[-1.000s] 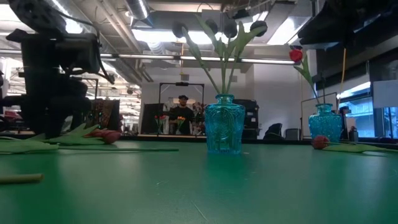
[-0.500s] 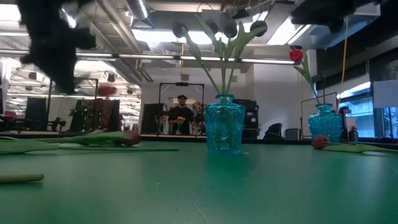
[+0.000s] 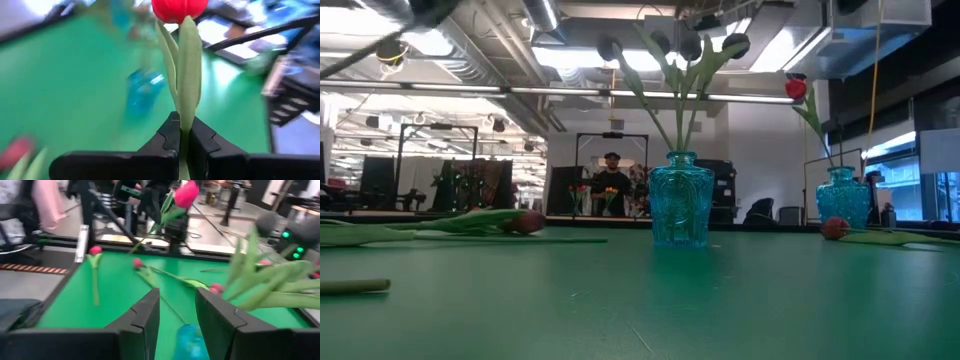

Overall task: Sort flowers into vase by color
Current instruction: Put the red tulip into the top blue vase

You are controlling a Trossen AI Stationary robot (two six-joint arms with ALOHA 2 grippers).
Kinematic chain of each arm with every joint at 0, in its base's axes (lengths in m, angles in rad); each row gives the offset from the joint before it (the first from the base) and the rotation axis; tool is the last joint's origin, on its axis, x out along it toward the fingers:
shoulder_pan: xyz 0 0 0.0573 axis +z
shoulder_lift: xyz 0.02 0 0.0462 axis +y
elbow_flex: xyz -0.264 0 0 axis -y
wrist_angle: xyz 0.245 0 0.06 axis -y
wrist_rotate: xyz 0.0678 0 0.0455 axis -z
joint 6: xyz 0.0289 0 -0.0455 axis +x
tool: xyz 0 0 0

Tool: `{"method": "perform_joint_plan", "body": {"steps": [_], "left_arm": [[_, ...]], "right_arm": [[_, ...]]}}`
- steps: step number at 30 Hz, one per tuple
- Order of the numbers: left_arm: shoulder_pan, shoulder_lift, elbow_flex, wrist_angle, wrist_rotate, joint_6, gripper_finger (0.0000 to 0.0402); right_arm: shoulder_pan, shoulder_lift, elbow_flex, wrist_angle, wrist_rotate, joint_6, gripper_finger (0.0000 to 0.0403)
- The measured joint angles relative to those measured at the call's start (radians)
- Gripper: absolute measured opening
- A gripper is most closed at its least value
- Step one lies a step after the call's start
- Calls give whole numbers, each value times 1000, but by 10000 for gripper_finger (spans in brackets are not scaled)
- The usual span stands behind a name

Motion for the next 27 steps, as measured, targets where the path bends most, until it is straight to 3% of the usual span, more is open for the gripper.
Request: {"method": "perform_joint_plan", "body": {"steps": [5,10,19,23,27], "left_arm": [[-59,108,-53,434,-14,342,5],[-46,280,-56,748,-3,546,5],[7,550,-57,1230,148,702,6],[24,606,-52,1297,182,700,6],[31,637,-25,1300,220,698,6]], "right_arm": [[157,41,0,87,141,24,124],[205,188,0,272,235,49,124],[187,469,0,687,124,42,124],[165,534,0,754,86,61,124],[117,613,23,832,-28,102,146]]}}
